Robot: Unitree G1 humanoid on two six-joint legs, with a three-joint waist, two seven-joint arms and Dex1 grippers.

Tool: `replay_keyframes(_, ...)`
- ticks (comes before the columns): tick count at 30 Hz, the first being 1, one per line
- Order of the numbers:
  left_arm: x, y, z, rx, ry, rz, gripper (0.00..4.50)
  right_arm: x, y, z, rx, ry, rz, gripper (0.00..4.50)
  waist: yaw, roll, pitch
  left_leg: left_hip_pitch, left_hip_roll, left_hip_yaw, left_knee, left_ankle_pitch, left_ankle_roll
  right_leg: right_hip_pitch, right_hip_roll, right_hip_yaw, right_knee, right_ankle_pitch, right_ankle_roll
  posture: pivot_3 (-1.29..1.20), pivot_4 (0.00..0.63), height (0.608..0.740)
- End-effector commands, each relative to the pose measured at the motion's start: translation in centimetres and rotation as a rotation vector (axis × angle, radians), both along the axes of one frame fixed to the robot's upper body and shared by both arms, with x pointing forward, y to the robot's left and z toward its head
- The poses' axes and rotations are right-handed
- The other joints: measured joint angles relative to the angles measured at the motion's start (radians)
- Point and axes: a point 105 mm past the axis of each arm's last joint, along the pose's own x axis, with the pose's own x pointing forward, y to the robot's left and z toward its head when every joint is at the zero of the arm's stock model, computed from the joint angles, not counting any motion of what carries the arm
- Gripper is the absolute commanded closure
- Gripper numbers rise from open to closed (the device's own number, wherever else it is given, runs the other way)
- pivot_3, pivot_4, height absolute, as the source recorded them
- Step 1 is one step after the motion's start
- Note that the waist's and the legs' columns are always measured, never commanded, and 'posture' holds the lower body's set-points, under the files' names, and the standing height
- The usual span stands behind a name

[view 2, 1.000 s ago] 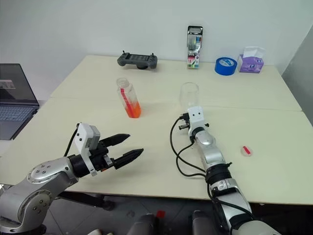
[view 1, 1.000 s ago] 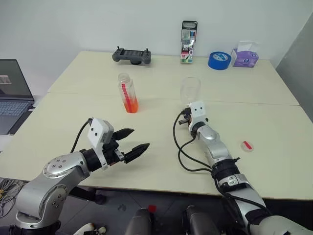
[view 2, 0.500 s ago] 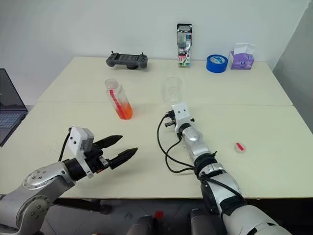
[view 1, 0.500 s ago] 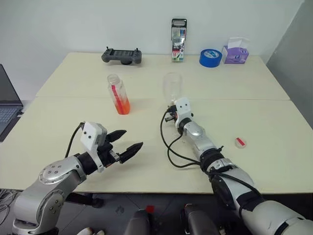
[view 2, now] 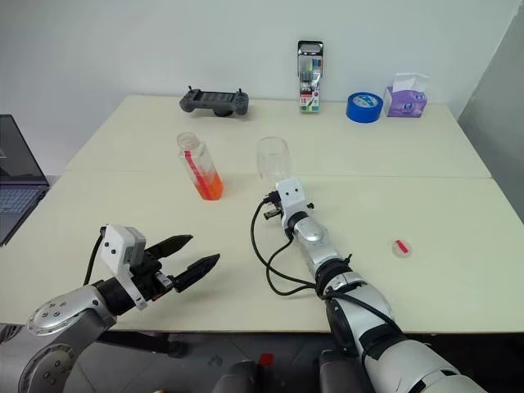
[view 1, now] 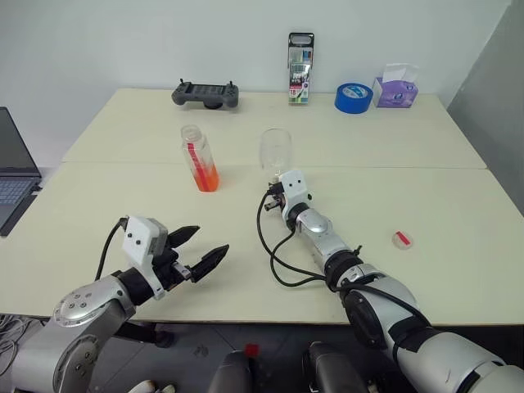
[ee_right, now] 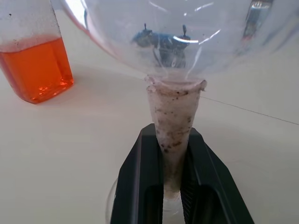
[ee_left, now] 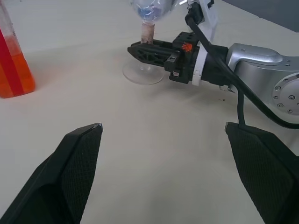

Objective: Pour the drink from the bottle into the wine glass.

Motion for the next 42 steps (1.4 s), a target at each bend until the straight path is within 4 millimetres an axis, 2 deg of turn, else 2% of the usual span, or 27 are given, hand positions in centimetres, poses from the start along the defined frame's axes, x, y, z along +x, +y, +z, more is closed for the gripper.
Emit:
replay_keyframes(1, 0.3, 0.3, 1.0, 0.017, -0.053, -0.012, 0.00, -0.3, 0.0, -0.7, 0.010, 0.023, 0.021, 3.60, 0.000, 0.000, 0.000, 0.000, 0.000, 0.000, 0.000, 0.000, 0.000, 0.000, 0.000, 0.000, 0.000, 0.000, 0.000, 0.00, 0.150, 0.740)
replay_keyframes(4, 0.3, 0.2, 1.0, 0.015, -0.057, -0.023, 0.00, -0.4, 0.2, -0.4, 0.026, 0.013, 0.040, 2.69, 0.000, 0.000, 0.000, 0.000, 0.000, 0.000, 0.000, 0.000, 0.000, 0.000, 0.000, 0.000, 0.000, 0.000, 0.000, 0.00, 0.150, 0.740)
replay_keyframes(10, 0.8, -0.5, 0.9, 0.006, -0.063, -0.039, 0.00, -0.3, -0.4, 0.2, 0.036, -0.020, 0.044, 0.49, 0.000, 0.000, 0.000, 0.000, 0.001, 0.001, 0.000, 0.000, 0.000, 0.000, 0.000, 0.000, 0.000, 0.000, 0.000, 0.00, 0.150, 0.740)
replay_keyframes(11, 0.9, -0.6, 0.9, 0.005, -0.067, -0.039, 0.00, -0.2, -0.6, 0.2, 0.041, -0.020, 0.040, 0.17, 0.000, 0.000, 0.000, 0.000, 0.001, 0.001, 0.000, 0.000, 0.000, 0.000, 0.000, 0.000, 0.000, 0.000, 0.000, 0.00, 0.150, 0.740)
replay_keyframes(12, 1.1, -0.7, 1.0, 0.002, -0.072, -0.038, 0.00, -0.2, -1.0, 0.1, 0.042, -0.024, 0.035, 0.05, 0.000, 0.000, 0.000, 0.000, 0.001, 0.001, 0.000, 0.000, 0.000, 0.000, 0.000, 0.000, 0.000, 0.000, 0.000, 0.00, 0.150, 0.740)
replay_keyframes(16, 1.6, -0.8, 1.2, -0.006, -0.091, -0.030, 0.00, -0.5, -2.6, -0.5, 0.055, -0.038, 0.016, 0.05, 0.002, 0.000, 0.000, 0.000, 0.000, 0.000, 0.000, 0.000, 0.000, 0.000, 0.001, 0.000, 0.000, 0.000, 0.000, 0.00, 0.150, 0.740)
replay_keyframes(19, 1.7, -0.9, 0.9, -0.013, -0.091, -0.027, 0.00, -1.4, -5.0, -1.2, 0.056, -0.073, 0.007, 0.05, 0.005, 0.000, 0.000, 0.000, 0.000, 0.000, 0.000, 0.000, 0.000, 0.000, 0.001, 0.000, 0.000, 0.000, 0.000, 0.00, 0.150, 0.740)
replay_keyframes(21, 1.9, -0.8, 0.7, -0.016, -0.094, -0.009, 0.00, -2.2, -6.8, -0.7, 0.053, -0.115, -0.003, 0.05, 0.009, 0.000, 0.000, 0.000, -0.001, 0.000, 0.000, 0.000, 0.000, 0.001, 0.000, 0.000, -0.001, 0.000, 0.000, 0.00, 0.150, 0.740)
replay_keyframes(24, 3.0, -0.4, 0.1, -0.021, -0.102, 0.045, 0.00, -4.6, -9.2, 0.4, 0.029, -0.150, 0.005, 0.05, 0.021, 0.000, 0.000, -0.001, -0.002, -0.001, 0.000, 0.000, 0.000, 0.001, -0.002, 0.001, -0.001, 0.000, 0.001, 0.00, 0.150, 0.740)
replay_keyframes(28, 4.0, 0.3, -1.1, -0.002, -0.108, 0.106, 0.00, -9.4, -12.5, 1.0, -0.050, -0.108, 0.061, 0.05, 0.029, 0.001, 0.001, -0.002, -0.001, -0.002, 0.000, 0.000, 0.000, 0.000, -0.005, 0.000, -0.001, -0.001, 0.001, 0.00, 0.150, 0.740)
replay_keyframes(31, 5.4, 0.6, -0.7, -0.011, -0.148, 0.149, 0.00, -12.3, -14.5, 3.1, -0.111, -0.107, 0.139, 0.05, 0.027, 0.001, 0.002, -0.002, -0.001, -0.002, 0.000, 0.000, 0.000, 0.000, -0.004, 0.000, -0.001, -0.004, 0.006, 0.00, 0.150, 0.740)
replay_keyframes(35, 7.0, 0.7, 0.0, -0.021, -0.202, 0.201, 0.00, -15.0, -14.5, 7.2, -0.107, -0.116, 0.296, 0.05, 0.023, 0.000, 0.003, 0.001, -0.001, 0.001, 0.000, 0.000, 0.000, 0.001, -0.002, 0.000, -0.001, -0.003, 0.006, 0.00, 0.150, 0.740)
replay_keyframes(37, 8.2, 1.8, 0.1, -0.005, -0.236, 0.279, 0.00, -16.3, -13.6, 9.3, -0.044, -0.105, 0.395, 0.05, 0.024, -0.001, 0.003, 0.001, -0.001, 0.000, 0.000, 0.000, 0.000, 0.001, 0.000, 0.000, -0.001, -0.003, 0.006, 0.00, 0.150, 0.740)
replay_keyframes(39, 9.3, 2.8, -0.3, 0.010, -0.253, 0.344, 0.00, -17.0, -13.0, 10.2, -0.037, -0.096, 0.449, 0.05, 0.025, -0.002, 0.003, 0.000, -0.001, 0.000, 0.000, 0.000, 0.000, 0.001, 0.001, 0.000, -0.002, -0.003, 0.006, 0.00, 0.150, 0.740)
replay_keyframes(42, 10.7, 3.2, -0.3, -0.007, -0.275, 0.422, 0.00, -17.7, -12.7, 10.8, -0.069, -0.087, 0.493, 0.05, 0.030, -0.004, 0.004, -0.001, -0.001, -0.001, 0.000, 0.000, 0.000, 0.001, 0.001, -0.002, -0.002, -0.003, 0.006, 0.00, 0.150, 0.740)
